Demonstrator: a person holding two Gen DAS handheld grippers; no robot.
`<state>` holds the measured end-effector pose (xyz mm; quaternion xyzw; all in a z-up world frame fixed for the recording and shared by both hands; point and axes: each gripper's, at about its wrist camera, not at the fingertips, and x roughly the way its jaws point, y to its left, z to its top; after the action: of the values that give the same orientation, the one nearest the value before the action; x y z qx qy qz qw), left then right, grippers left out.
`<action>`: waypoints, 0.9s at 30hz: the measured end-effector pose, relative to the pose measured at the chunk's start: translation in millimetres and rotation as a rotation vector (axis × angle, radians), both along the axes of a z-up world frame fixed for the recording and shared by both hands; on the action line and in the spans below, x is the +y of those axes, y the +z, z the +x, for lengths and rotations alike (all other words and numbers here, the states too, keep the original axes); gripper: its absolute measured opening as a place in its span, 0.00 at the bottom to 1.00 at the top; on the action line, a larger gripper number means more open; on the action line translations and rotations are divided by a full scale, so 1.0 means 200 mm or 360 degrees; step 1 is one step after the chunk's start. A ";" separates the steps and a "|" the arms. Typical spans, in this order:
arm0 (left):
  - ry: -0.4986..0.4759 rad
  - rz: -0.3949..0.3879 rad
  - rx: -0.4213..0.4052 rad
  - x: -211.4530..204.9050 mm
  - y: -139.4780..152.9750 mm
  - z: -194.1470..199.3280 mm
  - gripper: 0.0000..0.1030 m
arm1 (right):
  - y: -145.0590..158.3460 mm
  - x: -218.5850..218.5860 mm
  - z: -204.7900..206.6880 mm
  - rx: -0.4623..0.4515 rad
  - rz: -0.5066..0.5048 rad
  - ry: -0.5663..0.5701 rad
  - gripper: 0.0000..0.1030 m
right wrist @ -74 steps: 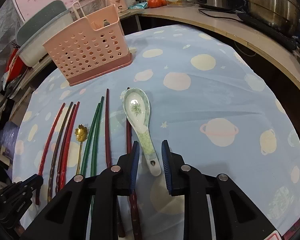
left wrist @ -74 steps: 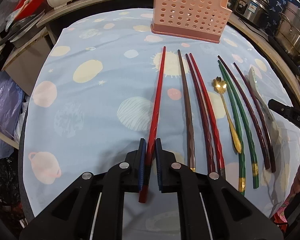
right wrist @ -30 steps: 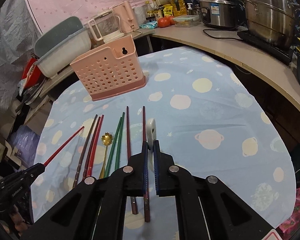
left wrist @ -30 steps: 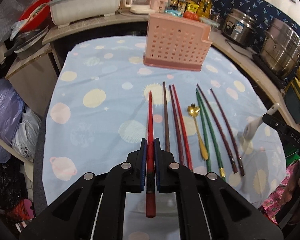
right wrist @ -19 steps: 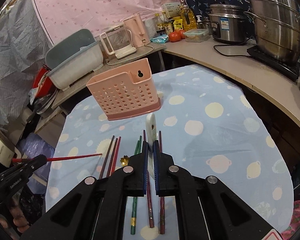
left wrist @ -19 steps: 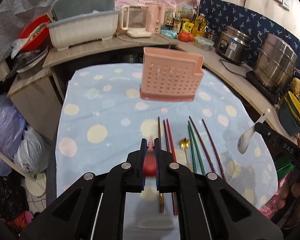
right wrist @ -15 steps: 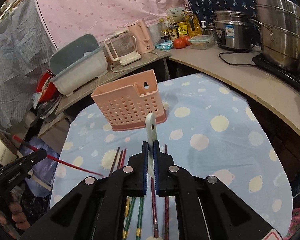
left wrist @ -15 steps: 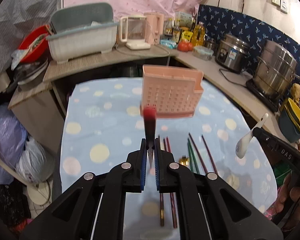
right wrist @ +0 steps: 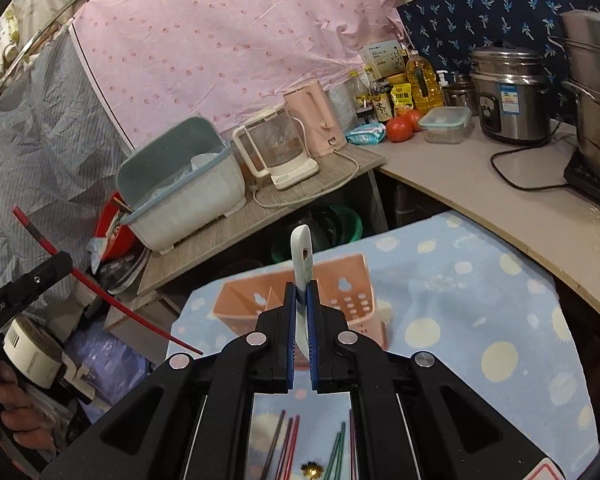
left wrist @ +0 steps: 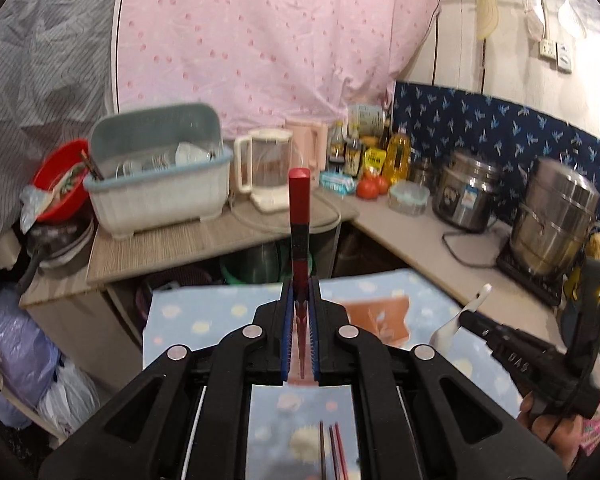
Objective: Organize utensils
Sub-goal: 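Lift and carry the red chopstick and white spoon over the pink holder with both tools, then lower the chopstick into the holder and open the left tool while the right tool releases the spoon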
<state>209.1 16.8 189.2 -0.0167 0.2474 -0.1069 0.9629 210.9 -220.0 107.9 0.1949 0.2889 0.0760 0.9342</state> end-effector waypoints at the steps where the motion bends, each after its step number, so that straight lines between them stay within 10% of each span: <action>1: 0.0000 -0.0009 -0.0020 -0.01 0.02 0.03 0.06 | 0.01 0.00 0.04 -0.0018 0.0007 -0.0006 0.05; 20: -0.0030 -0.0006 0.0140 -0.12 -0.26 0.47 0.08 | -0.27 0.03 0.42 0.0128 0.0020 -0.0028 0.08; 24: 0.0003 0.0003 0.0155 -0.11 -0.28 0.46 0.37 | -0.25 0.02 0.37 0.0090 0.0002 -0.0061 0.15; 27: 0.0010 -0.0006 0.0162 -0.09 -0.29 0.43 0.38 | -0.23 0.01 0.31 0.0078 -0.0003 -0.0059 0.15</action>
<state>294.6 -0.5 132.2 -0.0246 0.2959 -0.1034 0.9493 273.1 -217.9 62.6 0.2011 0.3082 0.0536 0.9283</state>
